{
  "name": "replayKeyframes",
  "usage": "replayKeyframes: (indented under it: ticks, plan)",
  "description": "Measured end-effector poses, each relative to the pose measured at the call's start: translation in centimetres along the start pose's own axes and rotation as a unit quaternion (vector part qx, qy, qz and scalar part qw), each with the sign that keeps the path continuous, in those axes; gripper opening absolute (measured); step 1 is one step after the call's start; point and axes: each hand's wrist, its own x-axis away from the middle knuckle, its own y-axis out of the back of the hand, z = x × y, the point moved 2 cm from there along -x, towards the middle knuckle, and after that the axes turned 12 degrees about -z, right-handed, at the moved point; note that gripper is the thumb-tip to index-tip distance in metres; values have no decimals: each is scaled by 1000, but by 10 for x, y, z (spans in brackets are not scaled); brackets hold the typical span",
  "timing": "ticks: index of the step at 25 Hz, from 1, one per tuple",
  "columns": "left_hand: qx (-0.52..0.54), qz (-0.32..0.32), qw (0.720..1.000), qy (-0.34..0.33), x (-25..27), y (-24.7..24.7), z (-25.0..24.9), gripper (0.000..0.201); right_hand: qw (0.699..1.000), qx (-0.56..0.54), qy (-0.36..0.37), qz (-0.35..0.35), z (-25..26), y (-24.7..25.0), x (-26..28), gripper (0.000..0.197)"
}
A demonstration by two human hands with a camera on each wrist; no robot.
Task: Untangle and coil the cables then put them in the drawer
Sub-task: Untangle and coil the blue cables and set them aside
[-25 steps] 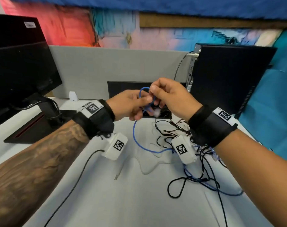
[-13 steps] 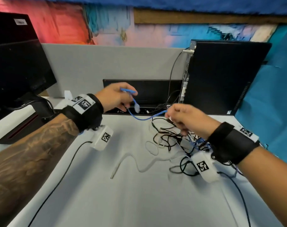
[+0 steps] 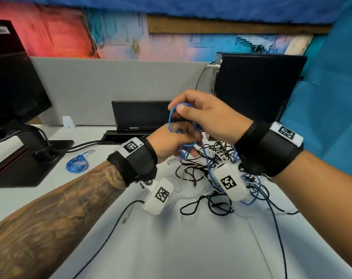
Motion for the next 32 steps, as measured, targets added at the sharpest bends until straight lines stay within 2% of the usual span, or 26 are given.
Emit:
replayKeyframes:
  ticks: [2, 3, 4, 5, 6, 7, 8, 9, 12, 14, 16, 19, 22, 24, 26, 28, 30, 32]
  plan:
    - [76, -70, 995, -5, -5, 13, -8, 11, 999, 11, 0, -41, -17, 12, 9, 43]
    - [123, -99, 987, -9, -8, 23, -15, 12, 999, 21, -25, -34, -29, 17, 16, 58]
    - [164, -123, 979, -14, -11, 34, -20, 16, 997, 47, -59, 3, -43, 19, 26, 65]
    - [197, -137, 971, -20, -14, 45, -26, 20, 989, 92, -89, 69, -57, 21, 37, 61]
    - [219, -148, 964, -28, -17, 55, -31, 23, 972, 146, -112, 144, -69, 21, 51, 46]
    - [228, -162, 959, -36, -18, 65, -36, 23, 954, 196, -124, 191, -79, 24, 63, 27]
    - [229, -181, 955, -46, -19, 75, -39, 22, 945, 226, -123, 203, -87, 29, 70, 16]
    - [226, -205, 951, -55, -20, 85, -41, 20, 945, 238, -118, 188, -90, 37, 75, 13]
    - [188, -279, 940, -62, -18, 105, -40, 18, 956, 260, -105, 86, -88, 65, 69, 18]
    - [150, -277, 947, -66, -20, 98, -33, 19, 964, 242, -104, 49, -78, 79, 57, 17]
    - [127, -235, 960, -83, -22, 77, -25, 23, 976, 186, -96, 61, -66, 83, 46, 7]
    - [116, -219, 964, -96, -25, 55, -24, 27, 971, 166, -108, 134, -52, 81, 34, 4]
    - [191, -233, 948, -103, -30, 48, -36, 23, 937, 209, -145, 240, -51, 63, 39, 14]
    - [212, -233, 942, -115, -30, 47, -46, 19, 935, 148, -156, 283, -51, 48, 45, 19]
    - [207, -239, 940, -129, -30, 52, -53, 18, 946, 95, -146, 272, -51, 38, 44, 19]
    - [180, -265, 937, -139, -31, 60, -53, 18, 954, 166, -106, 225, -50, 39, 36, 19]
    - [119, -281, 942, -143, -30, 64, -46, 15, 946, 283, -75, 142, -48, 46, 26, 22]
    - [2, -241, 963, -121, -24, 56, -34, 20, 963, 257, -69, 48, -42, 52, 14, 23]
